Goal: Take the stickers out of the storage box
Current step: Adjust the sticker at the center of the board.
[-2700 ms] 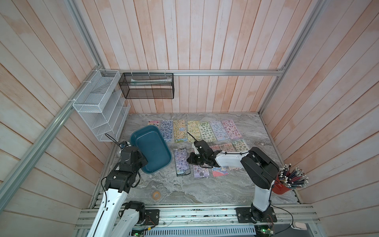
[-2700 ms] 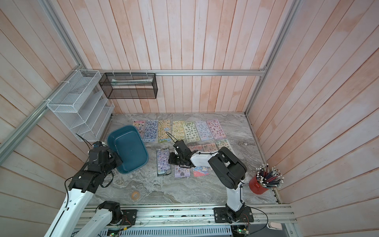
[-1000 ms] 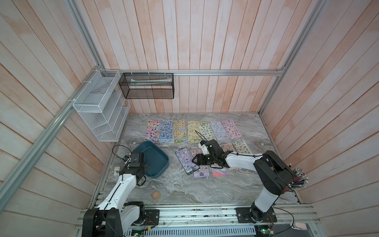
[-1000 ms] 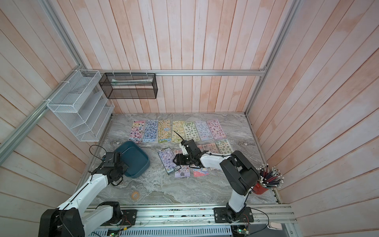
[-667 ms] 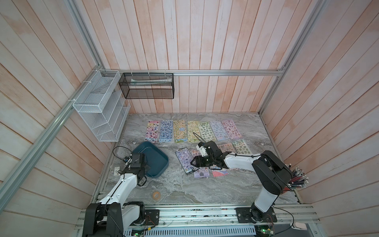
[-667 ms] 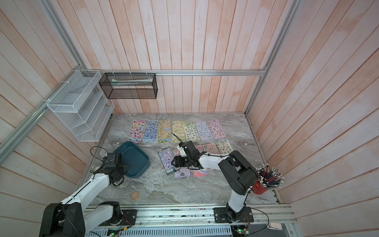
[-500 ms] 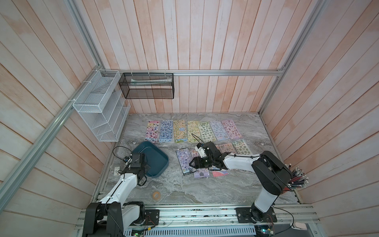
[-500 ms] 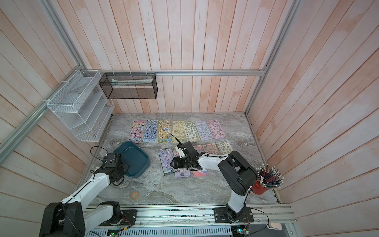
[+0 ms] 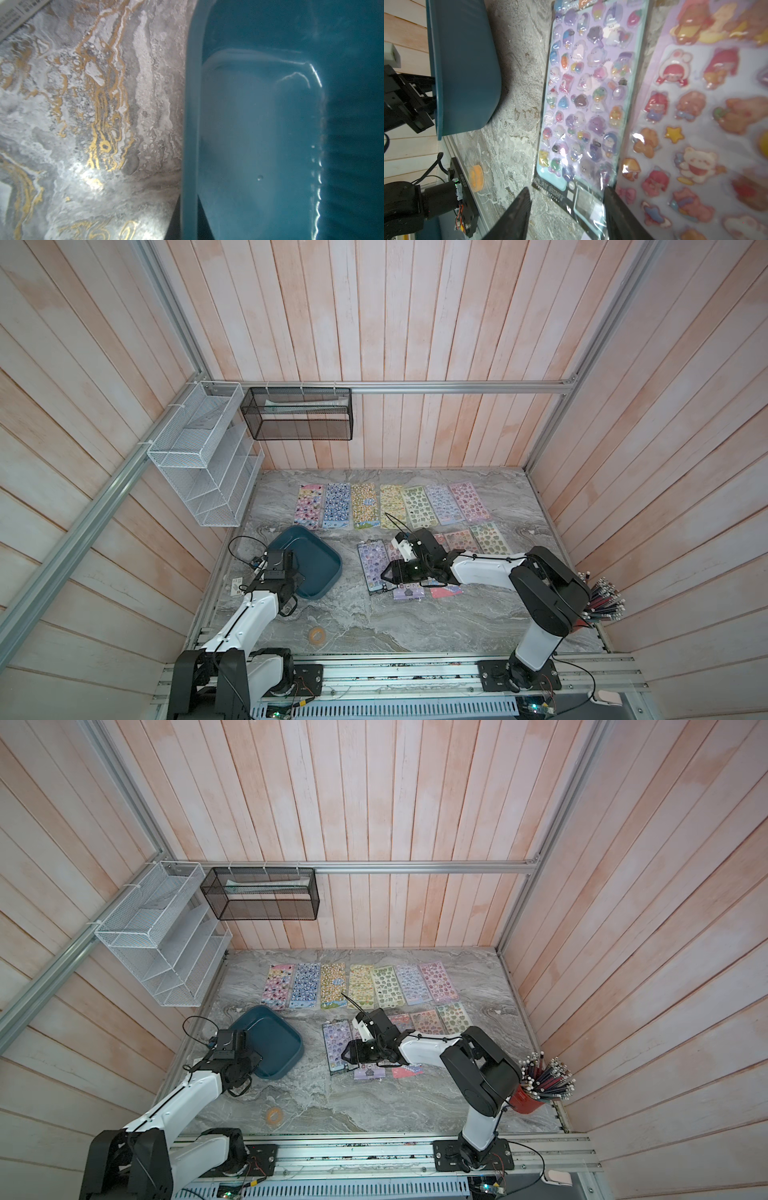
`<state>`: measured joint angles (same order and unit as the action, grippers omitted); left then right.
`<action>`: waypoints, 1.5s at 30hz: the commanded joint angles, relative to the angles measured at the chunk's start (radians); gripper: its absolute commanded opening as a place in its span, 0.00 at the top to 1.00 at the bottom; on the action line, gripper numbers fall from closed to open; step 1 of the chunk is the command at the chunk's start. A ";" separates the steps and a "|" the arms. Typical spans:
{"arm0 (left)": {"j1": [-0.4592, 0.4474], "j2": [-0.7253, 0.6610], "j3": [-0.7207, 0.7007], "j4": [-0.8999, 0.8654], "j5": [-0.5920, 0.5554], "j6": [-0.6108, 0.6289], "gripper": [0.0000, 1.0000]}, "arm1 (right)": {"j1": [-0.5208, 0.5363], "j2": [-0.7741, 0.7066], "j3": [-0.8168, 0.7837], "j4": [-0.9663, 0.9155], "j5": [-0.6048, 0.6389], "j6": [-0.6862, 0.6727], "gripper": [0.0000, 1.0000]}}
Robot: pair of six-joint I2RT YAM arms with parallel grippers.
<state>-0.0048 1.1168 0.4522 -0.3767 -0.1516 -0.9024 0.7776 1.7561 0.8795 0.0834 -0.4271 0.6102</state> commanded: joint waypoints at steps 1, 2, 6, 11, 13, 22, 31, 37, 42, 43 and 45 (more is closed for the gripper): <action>0.007 0.007 0.006 0.010 -0.014 -0.004 1.00 | 0.010 0.028 0.013 0.011 -0.015 0.008 0.43; 0.006 0.009 0.009 0.009 -0.015 -0.004 1.00 | 0.012 0.030 0.015 0.011 -0.015 0.007 0.43; 0.006 0.010 0.014 0.005 -0.016 -0.003 1.00 | 0.018 0.053 0.030 0.002 -0.011 0.002 0.43; 0.006 0.011 0.023 -0.001 -0.022 0.000 1.00 | 0.031 0.075 0.041 0.005 -0.007 0.005 0.43; 0.006 0.011 0.025 -0.003 -0.025 0.003 1.00 | 0.034 0.079 0.045 0.006 -0.006 0.006 0.43; 0.006 0.038 0.026 0.011 -0.022 0.007 1.00 | 0.038 0.050 0.065 -0.022 0.012 -0.001 0.43; 0.008 0.092 0.062 0.048 0.030 0.009 1.00 | 0.037 -0.176 -0.018 0.038 0.134 0.011 0.32; 0.009 0.114 0.094 0.022 0.046 0.015 0.83 | 0.008 -0.312 -0.062 0.031 0.167 0.010 0.29; 0.006 0.058 0.079 0.016 0.061 0.007 0.56 | -0.032 -0.412 -0.088 0.009 0.192 0.003 0.27; 0.006 0.045 0.076 0.018 0.062 0.011 0.53 | -0.040 -0.427 -0.094 0.006 0.190 -0.001 0.26; 0.006 0.007 0.075 0.012 0.060 0.021 0.41 | -0.061 -0.467 -0.109 0.004 0.190 -0.010 0.23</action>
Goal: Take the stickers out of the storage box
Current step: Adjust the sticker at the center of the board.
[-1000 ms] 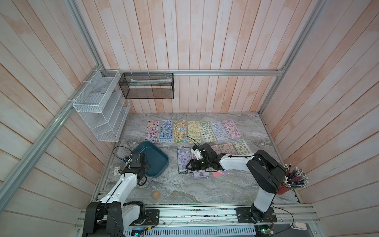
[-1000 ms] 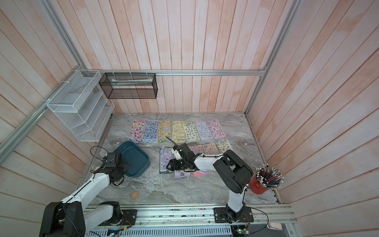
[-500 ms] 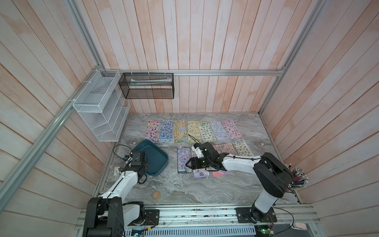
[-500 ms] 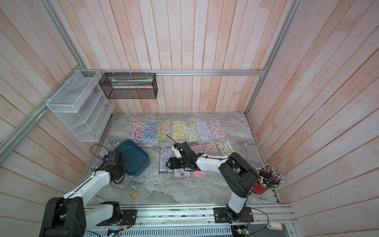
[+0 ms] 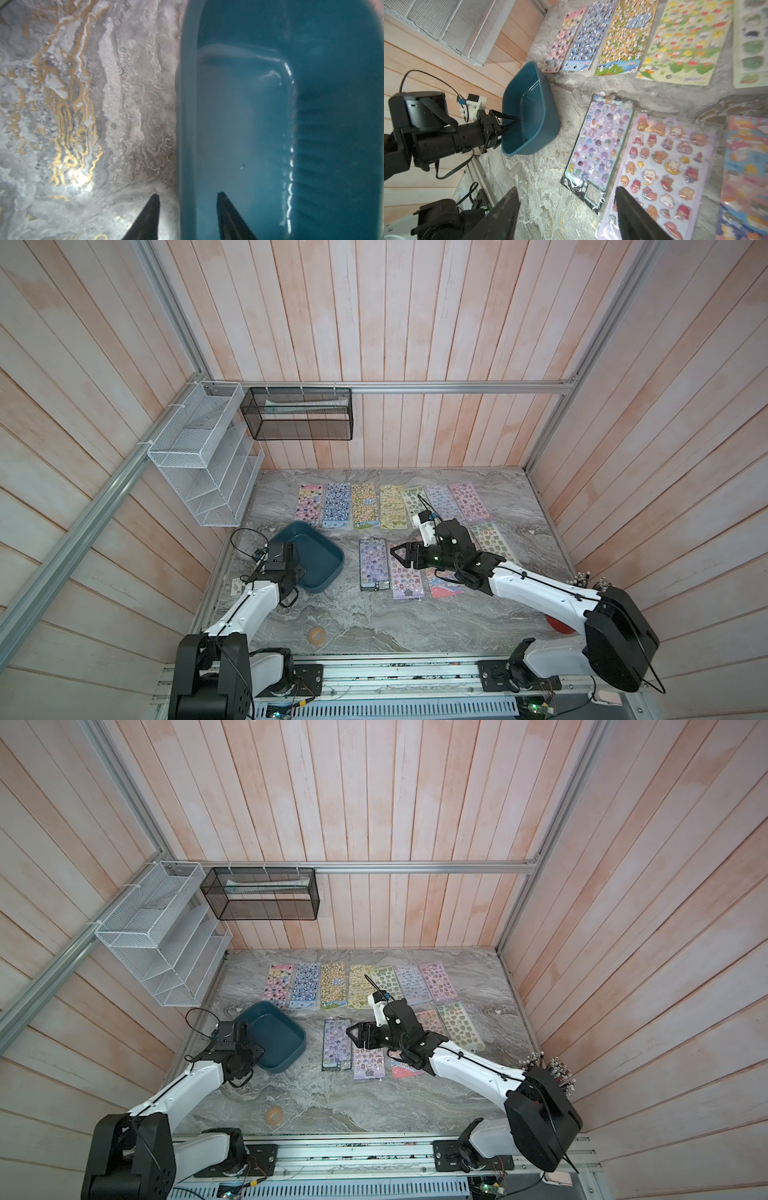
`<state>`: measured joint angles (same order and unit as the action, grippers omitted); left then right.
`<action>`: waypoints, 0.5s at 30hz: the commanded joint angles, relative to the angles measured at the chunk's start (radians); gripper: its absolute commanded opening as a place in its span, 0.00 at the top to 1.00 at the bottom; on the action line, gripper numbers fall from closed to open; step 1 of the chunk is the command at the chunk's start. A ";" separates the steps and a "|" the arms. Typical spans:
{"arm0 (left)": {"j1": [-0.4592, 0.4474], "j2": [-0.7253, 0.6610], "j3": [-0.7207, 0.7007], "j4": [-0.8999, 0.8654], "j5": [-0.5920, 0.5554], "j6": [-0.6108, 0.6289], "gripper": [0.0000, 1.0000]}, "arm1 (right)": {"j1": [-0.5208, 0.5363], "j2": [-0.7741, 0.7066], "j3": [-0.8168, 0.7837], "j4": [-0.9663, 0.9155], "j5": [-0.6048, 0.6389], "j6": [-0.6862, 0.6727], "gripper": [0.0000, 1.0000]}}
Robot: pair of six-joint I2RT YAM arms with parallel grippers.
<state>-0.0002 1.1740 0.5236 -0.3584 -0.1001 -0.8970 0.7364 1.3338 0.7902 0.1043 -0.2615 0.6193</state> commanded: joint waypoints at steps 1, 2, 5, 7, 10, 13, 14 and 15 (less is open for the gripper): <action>0.002 -0.069 0.005 -0.011 0.007 0.022 0.35 | -0.030 -0.067 -0.030 -0.016 0.023 -0.027 0.21; 0.001 -0.095 0.011 -0.021 0.005 0.032 0.28 | -0.041 -0.096 -0.049 -0.008 0.023 -0.033 0.19; 0.002 -0.197 0.031 -0.044 0.011 0.081 0.10 | -0.088 -0.190 -0.111 0.019 0.068 -0.029 0.12; 0.001 -0.271 0.055 -0.079 0.011 0.115 0.00 | -0.140 -0.249 -0.133 0.008 0.077 -0.039 0.08; 0.000 -0.380 0.087 -0.112 0.014 0.175 0.00 | -0.238 -0.325 -0.140 -0.046 0.100 -0.072 0.04; 0.000 -0.457 0.112 -0.135 -0.018 0.244 0.00 | -0.340 -0.399 -0.161 -0.085 0.180 -0.098 0.02; 0.000 -0.479 0.106 -0.115 -0.017 0.286 0.00 | -0.380 -0.419 -0.172 -0.088 0.215 -0.093 0.01; 0.000 -0.509 0.084 -0.075 -0.019 0.341 0.00 | -0.417 -0.434 -0.184 -0.081 0.242 -0.089 0.02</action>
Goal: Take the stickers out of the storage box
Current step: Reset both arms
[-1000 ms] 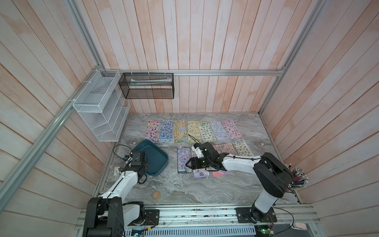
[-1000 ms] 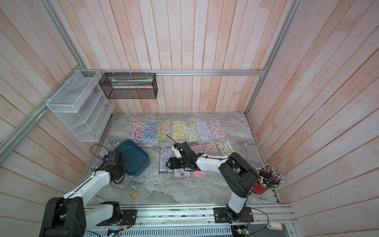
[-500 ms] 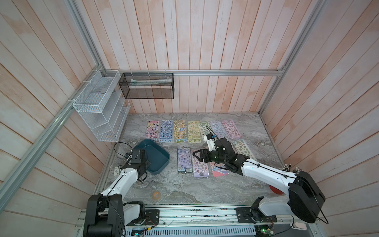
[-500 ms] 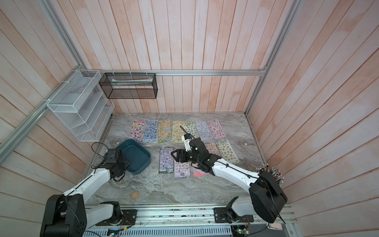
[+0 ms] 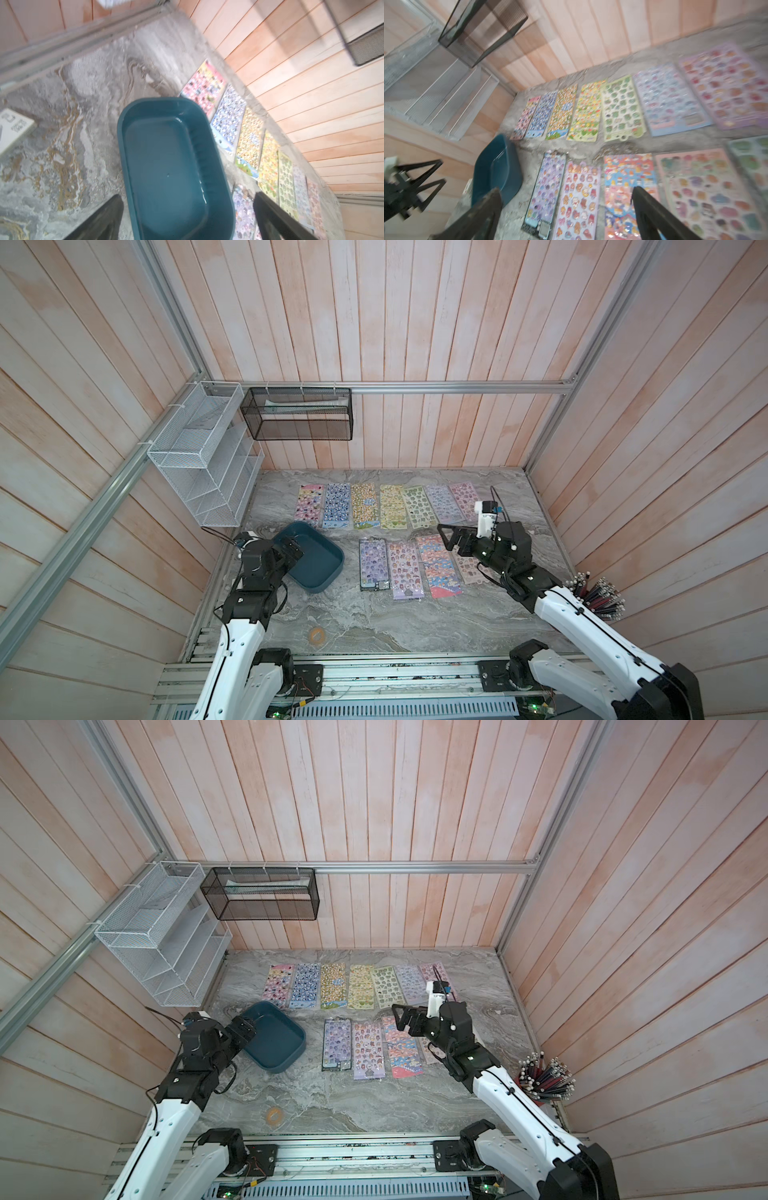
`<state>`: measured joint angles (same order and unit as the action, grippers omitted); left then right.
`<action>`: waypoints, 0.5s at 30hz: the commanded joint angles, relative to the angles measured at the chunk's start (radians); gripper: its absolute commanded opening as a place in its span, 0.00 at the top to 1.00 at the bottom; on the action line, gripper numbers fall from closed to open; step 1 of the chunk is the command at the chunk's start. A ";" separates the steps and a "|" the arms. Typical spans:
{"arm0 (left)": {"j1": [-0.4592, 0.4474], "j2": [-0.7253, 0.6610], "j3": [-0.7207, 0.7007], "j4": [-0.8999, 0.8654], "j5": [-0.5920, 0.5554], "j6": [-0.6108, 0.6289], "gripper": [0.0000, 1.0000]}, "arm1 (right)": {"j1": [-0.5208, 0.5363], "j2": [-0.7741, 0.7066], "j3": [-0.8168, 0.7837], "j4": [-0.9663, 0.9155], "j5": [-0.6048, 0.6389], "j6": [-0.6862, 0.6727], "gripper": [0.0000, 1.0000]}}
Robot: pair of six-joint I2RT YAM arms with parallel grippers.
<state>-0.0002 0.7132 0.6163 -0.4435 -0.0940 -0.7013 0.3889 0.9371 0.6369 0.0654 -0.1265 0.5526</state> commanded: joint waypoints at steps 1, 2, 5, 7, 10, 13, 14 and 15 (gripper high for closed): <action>0.000 -0.072 -0.031 0.050 -0.036 0.184 0.00 | -0.091 -0.051 -0.046 -0.016 0.132 -0.028 0.02; 0.000 -0.099 -0.055 0.099 -0.055 0.232 0.00 | -0.102 -0.071 -0.078 0.028 0.181 -0.042 0.02; -0.001 -0.104 -0.082 0.189 -0.085 0.378 0.00 | -0.107 -0.118 -0.159 0.154 0.348 -0.155 0.02; -0.003 -0.043 -0.066 0.210 -0.095 0.437 0.00 | -0.110 -0.145 -0.212 0.218 0.439 -0.234 0.02; -0.006 0.035 -0.071 0.313 -0.097 0.488 0.00 | -0.121 -0.183 -0.286 0.330 0.489 -0.353 0.02; -0.004 0.107 -0.104 0.480 -0.100 0.531 0.00 | -0.163 -0.176 -0.341 0.412 0.514 -0.401 0.02; -0.003 0.140 -0.119 0.542 -0.091 0.544 0.00 | -0.191 -0.163 -0.350 0.423 0.513 -0.393 0.02; -0.004 0.177 -0.129 0.606 -0.086 0.551 0.00 | -0.224 -0.146 -0.356 0.429 0.508 -0.375 0.02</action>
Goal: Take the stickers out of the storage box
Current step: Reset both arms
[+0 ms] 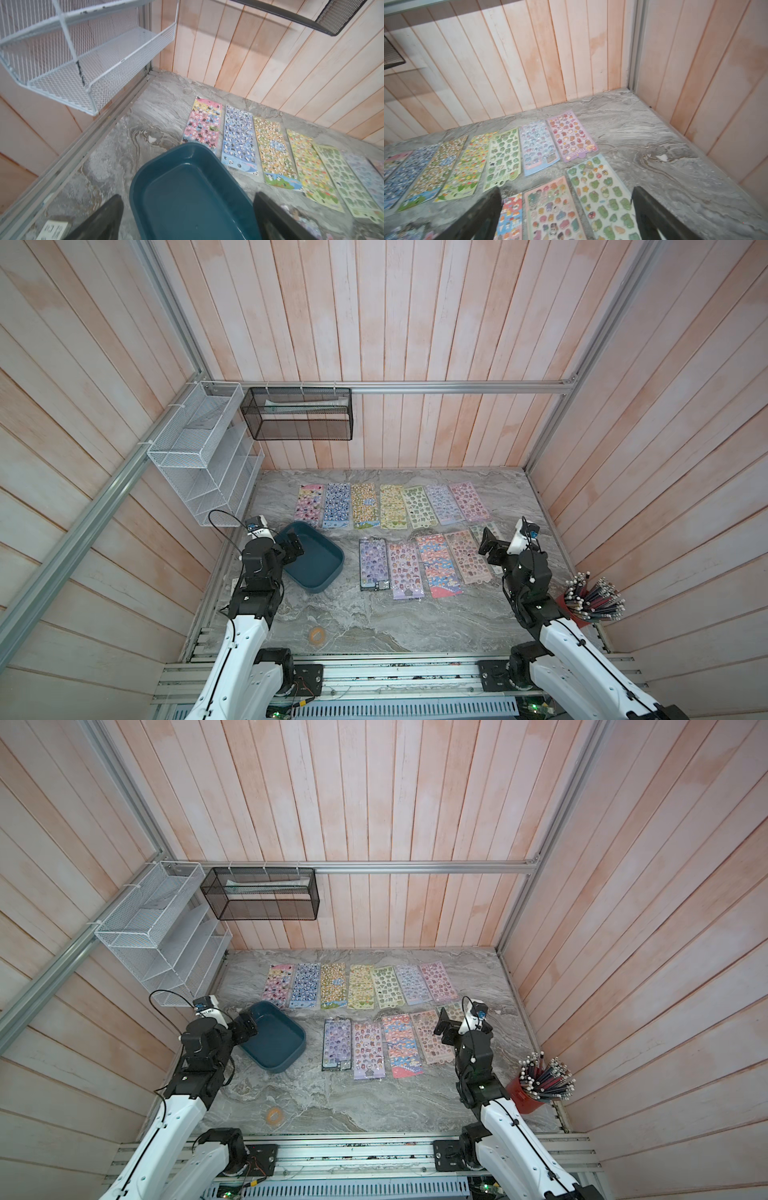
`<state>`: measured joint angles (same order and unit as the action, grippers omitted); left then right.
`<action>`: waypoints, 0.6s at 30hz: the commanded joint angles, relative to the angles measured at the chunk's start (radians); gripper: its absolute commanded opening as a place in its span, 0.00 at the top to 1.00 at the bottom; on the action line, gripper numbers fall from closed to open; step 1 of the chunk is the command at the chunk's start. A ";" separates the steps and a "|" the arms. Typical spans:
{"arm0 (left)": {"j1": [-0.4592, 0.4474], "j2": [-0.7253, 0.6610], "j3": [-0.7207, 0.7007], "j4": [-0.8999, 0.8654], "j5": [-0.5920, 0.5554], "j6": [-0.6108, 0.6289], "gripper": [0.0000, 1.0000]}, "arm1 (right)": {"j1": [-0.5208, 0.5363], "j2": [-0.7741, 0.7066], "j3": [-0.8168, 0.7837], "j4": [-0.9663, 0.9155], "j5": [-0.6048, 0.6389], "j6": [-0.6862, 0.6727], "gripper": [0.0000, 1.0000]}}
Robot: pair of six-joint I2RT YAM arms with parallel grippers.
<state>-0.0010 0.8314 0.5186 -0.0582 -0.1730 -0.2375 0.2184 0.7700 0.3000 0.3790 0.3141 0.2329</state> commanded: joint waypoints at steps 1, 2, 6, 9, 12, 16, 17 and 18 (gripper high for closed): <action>-0.002 0.092 -0.040 0.271 -0.004 0.091 0.00 | -0.080 0.040 -0.025 0.126 0.063 -0.041 0.02; -0.002 0.132 -0.051 0.325 -0.001 0.094 0.00 | -0.105 0.063 -0.030 0.140 0.063 -0.035 0.02; 0.001 0.291 -0.074 0.512 0.027 0.134 0.00 | -0.133 0.172 -0.073 0.282 0.192 -0.070 0.02; 0.001 0.399 -0.065 0.598 0.048 0.155 0.00 | -0.152 0.257 -0.105 0.412 0.179 -0.082 0.01; 0.004 0.500 -0.053 0.686 0.064 0.194 0.00 | -0.173 0.391 -0.110 0.525 0.180 -0.098 0.02; 0.011 0.614 0.010 0.685 0.108 0.208 0.00 | -0.203 0.529 -0.094 0.648 0.174 -0.100 0.01; 0.012 0.653 0.024 0.686 0.112 0.209 0.00 | -0.209 0.545 -0.073 0.631 0.174 -0.098 0.02; 0.011 0.677 0.019 0.708 0.128 0.214 0.00 | -0.214 0.563 -0.063 0.640 0.174 -0.096 0.01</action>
<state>0.0040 1.4593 0.4995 0.5812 -0.0940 -0.0563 0.0181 1.3003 0.2001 0.9031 0.4679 0.1490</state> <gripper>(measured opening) 0.999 0.985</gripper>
